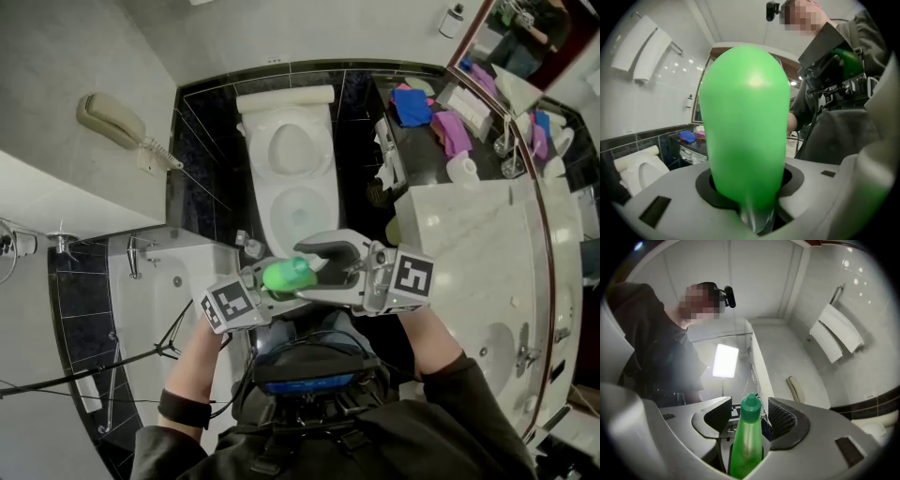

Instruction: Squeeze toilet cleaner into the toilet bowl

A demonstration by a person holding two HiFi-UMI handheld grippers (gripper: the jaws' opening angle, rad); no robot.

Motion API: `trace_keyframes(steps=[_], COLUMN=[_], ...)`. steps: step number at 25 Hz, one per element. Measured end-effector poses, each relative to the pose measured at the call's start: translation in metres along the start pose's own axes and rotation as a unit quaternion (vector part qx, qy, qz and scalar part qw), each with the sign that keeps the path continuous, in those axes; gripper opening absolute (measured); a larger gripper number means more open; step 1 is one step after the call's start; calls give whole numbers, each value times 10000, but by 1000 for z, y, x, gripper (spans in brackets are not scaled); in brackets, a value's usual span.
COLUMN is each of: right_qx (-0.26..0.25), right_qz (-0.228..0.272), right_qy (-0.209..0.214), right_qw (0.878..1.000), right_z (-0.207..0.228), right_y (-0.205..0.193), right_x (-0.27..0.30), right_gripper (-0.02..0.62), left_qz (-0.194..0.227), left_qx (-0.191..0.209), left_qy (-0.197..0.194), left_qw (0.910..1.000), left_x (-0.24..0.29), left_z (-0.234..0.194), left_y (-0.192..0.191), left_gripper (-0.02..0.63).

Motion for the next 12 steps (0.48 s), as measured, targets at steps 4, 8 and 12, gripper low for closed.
trace_keyframes(steps=[4, 8, 12], right_qx=[-370, -491, -503], right_qz=[-20, -8, -15], right_qy=[360, 427, 514], right_qw=[9987, 9979, 9974], right_z=[-8, -8, -13], right_y=[12, 17, 16], right_x=[1, 3, 5], right_gripper=[260, 244, 166], left_qz=[101, -45, -89], left_qx=[-131, -3, -194], left_qy=[-638, -947, -988], left_qw=[9978, 9955, 9949], left_x=[-4, -1, 1], left_z=[11, 17, 23], left_y=[17, 17, 22], left_gripper=[187, 187, 187])
Point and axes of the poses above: the fingertips, and each gripper's own axes: x forward along the fingers, z to its right, y out of its top, the point moved 2 cm from there along -x, backward along the fingers, and after that the axes turned 2 degrees about z, right-handed, at the moved point
